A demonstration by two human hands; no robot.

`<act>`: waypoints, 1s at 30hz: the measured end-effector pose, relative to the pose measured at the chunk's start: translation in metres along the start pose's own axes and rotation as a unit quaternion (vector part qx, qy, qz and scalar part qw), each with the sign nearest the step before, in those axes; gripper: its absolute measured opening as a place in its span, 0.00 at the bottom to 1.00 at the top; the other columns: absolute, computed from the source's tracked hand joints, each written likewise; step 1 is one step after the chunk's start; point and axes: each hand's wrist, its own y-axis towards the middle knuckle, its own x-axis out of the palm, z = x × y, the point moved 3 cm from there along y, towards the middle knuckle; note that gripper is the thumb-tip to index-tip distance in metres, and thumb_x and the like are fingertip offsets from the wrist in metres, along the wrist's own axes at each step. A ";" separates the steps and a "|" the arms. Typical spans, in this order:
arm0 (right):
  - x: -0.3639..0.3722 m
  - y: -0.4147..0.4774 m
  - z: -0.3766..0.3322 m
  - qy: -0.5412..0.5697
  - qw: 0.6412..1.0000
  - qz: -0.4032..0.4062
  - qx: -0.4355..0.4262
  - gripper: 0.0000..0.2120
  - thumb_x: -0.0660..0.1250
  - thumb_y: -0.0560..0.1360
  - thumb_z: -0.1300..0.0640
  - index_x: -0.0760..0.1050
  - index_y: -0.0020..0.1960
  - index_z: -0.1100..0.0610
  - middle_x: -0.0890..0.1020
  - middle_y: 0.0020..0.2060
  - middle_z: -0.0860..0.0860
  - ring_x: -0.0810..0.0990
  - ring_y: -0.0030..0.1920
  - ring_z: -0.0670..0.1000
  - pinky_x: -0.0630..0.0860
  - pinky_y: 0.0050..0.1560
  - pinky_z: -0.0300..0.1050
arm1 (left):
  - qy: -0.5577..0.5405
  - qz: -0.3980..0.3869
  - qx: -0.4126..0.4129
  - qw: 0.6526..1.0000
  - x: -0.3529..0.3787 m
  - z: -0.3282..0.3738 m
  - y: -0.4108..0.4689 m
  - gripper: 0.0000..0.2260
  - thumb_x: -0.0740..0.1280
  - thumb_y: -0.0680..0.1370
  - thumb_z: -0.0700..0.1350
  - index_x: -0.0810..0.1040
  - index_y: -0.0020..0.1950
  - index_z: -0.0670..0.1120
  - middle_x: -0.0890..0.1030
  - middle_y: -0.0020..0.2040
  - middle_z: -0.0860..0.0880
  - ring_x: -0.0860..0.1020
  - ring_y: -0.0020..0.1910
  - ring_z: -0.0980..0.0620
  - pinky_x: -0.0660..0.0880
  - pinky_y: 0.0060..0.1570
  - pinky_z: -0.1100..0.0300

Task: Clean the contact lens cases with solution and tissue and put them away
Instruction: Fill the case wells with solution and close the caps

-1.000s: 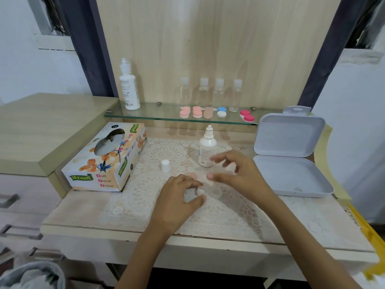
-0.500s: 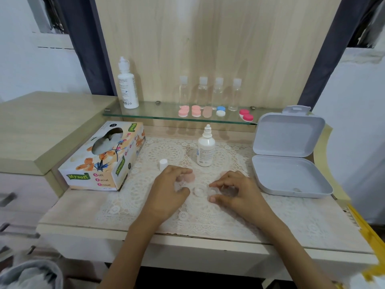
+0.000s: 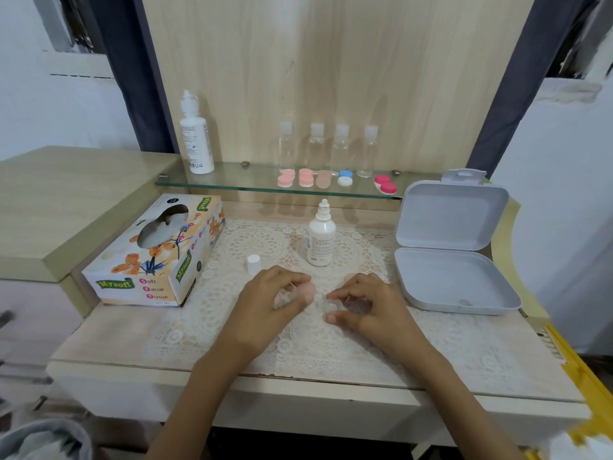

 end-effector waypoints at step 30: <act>0.000 -0.001 -0.003 -0.015 1.000 -0.003 -0.002 0.12 0.78 0.65 0.53 0.84 0.48 0.50 0.79 0.41 0.45 0.72 0.49 0.46 0.69 0.50 0.41 | 0.064 -0.081 0.040 0.994 0.012 0.002 0.003 0.14 0.69 0.72 0.55 0.81 0.56 0.54 0.79 0.50 0.59 0.74 0.52 0.62 0.71 0.54 0.64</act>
